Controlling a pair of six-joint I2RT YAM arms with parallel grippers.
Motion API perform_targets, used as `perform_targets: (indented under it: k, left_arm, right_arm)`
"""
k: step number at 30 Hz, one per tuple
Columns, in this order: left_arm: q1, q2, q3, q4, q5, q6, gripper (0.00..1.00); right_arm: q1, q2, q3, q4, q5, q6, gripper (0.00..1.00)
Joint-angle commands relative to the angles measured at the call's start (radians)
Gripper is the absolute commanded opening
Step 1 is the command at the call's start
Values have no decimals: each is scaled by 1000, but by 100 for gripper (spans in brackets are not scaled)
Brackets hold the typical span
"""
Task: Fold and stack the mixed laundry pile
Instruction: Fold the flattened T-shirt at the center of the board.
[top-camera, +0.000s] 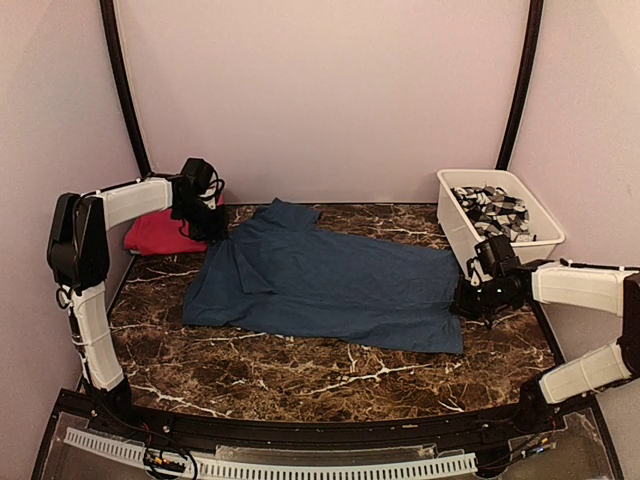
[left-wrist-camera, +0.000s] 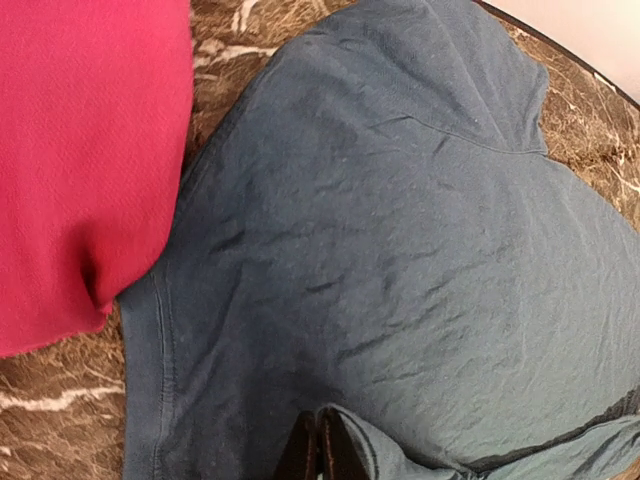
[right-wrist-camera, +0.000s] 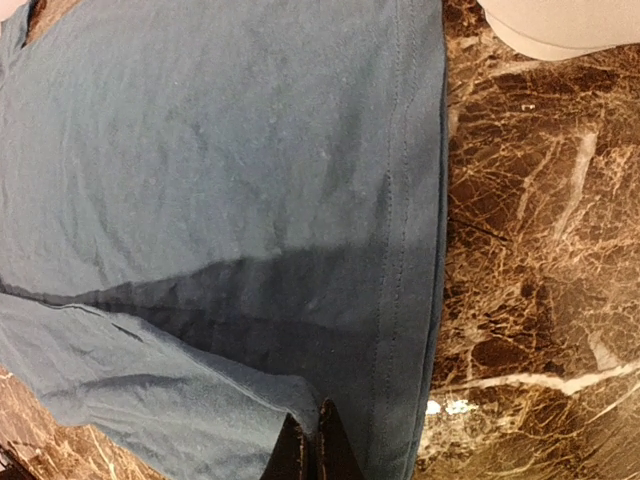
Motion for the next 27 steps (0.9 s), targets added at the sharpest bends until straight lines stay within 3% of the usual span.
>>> perform_targets:
  k: [1, 2, 3, 5, 7, 9, 12, 15, 17, 22, 27]
  left_arm:
    - [-7, 54, 114, -64, -21, 33, 16]
    - [-7, 65, 131, -87, -32, 33, 26]
    - [-6, 61, 144, -122, -49, 30, 44]
    - [-1, 15, 111, -145, -99, 22, 62]
    - [12, -69, 30, -144, -108, 4, 70]
    - [26, -198, -68, -131, -88, -15, 73]
    - [31, -310, -219, -123, -44, -27, 74]
    - [31, -402, -318, -130, 2, -42, 75]
    - [30, -440, -394, -117, 39, -42, 75]
    - [30, -481, -514, -57, 93, -60, 74]
    - [28, -442, -517, -44, 75, -62, 71]
  right_arm:
    - [-7, 49, 55, 2, 30, -31, 8]
    - [-7, 48, 68, -20, 48, -30, 10]
    - [-7, 39, 78, -45, 66, -26, 14]
    - [-7, -18, 90, -95, 81, -19, 45]
    - [-7, -94, 94, -145, 98, -13, 61]
    - [-7, -166, 95, -186, 88, -15, 71]
    - [-6, -232, 91, -219, -18, -42, 76]
    - [-3, -239, 83, -274, -25, -47, 82]
    - [-2, -234, 91, -280, -25, -33, 98]
    - [-4, -216, 131, -315, 88, 5, 99]
    - [-68, -241, 141, -344, 166, 35, 99]
